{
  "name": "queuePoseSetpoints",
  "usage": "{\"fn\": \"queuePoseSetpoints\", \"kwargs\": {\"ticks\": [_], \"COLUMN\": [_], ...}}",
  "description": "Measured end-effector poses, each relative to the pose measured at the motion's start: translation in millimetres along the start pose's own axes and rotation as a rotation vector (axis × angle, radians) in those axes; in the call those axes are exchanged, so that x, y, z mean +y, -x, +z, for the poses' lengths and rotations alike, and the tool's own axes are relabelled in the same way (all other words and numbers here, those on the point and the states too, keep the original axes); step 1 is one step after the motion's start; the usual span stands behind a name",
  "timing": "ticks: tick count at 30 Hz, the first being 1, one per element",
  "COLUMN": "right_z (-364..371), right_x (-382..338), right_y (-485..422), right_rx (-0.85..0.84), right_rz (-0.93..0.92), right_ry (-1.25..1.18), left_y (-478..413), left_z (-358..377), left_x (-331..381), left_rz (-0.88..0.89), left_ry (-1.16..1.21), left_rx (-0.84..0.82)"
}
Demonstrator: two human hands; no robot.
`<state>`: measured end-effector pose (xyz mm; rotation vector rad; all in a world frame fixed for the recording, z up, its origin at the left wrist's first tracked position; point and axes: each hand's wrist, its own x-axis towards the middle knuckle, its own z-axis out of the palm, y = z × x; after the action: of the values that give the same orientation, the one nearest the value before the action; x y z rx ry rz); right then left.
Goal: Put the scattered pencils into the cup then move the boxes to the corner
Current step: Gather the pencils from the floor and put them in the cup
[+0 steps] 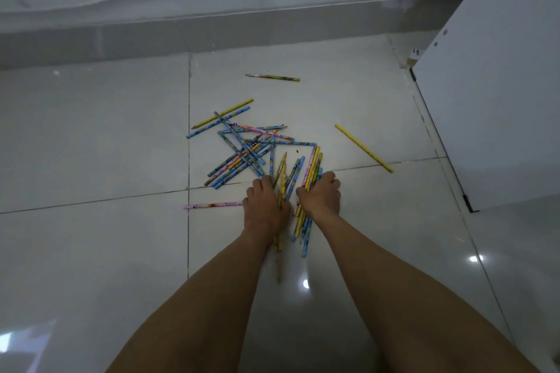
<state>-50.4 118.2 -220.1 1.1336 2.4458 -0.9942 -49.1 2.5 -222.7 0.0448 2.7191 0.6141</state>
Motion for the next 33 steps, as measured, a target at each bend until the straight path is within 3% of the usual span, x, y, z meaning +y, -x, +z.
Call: {"fn": "queuePoseSetpoints", "kwargs": {"ticks": [4,15,22,33], "right_z": [1.2,0.7,-1.6,1.2], "right_x": [-2.7,-1.9,-3.0,-2.1], "right_y": [2.6,13.1,11.4,9.1], "right_rx": [0.011,-0.03,-0.043,-0.074], "right_rz": [-0.01,0.023,0.05,0.002], "right_ry": [-0.019,0.056,0.007,0.123], "left_y": [-9.2,-22.0,-19.2,-18.0], "left_z": [-3.5,6.0,13.4,13.3], "left_x": [7.2,20.4,18.0,20.5], "left_rz": [-0.023,-0.074,-0.021,-0.051], "left_ry": [0.058,-0.131,-0.281,-0.236], "left_rx": [-0.039,-0.115,-0.052,-0.036]}}
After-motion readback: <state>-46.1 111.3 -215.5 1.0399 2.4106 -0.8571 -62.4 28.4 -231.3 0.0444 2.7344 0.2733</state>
